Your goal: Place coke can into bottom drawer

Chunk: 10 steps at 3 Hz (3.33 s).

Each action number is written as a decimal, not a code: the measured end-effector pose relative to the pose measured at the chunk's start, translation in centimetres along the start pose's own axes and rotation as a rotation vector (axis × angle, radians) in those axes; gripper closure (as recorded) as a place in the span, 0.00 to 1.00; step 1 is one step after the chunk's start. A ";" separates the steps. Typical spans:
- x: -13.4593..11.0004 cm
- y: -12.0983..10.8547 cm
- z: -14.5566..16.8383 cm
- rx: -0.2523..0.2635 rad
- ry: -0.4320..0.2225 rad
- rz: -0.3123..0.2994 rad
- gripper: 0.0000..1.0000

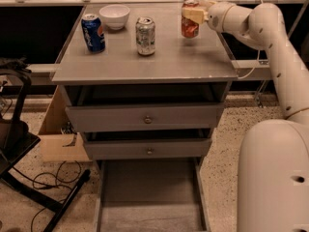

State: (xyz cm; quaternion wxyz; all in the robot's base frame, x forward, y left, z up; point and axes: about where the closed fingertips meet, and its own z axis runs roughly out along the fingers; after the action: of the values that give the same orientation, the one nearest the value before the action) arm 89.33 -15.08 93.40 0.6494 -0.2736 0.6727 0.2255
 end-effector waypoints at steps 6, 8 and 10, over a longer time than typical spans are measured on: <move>-5.5 11.2 -24.4 0.011 0.046 -0.063 1.00; -0.9 14.9 -28.5 -0.081 0.090 -0.033 1.00; 11.8 23.7 -28.2 -0.263 -0.025 0.067 1.00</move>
Offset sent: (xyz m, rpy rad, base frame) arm -0.0696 -0.0517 0.0715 -0.1963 0.0190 -0.0900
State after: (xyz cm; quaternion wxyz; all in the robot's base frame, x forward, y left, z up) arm 52.47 -16.81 81.98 0.6084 -0.3308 0.6379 0.3369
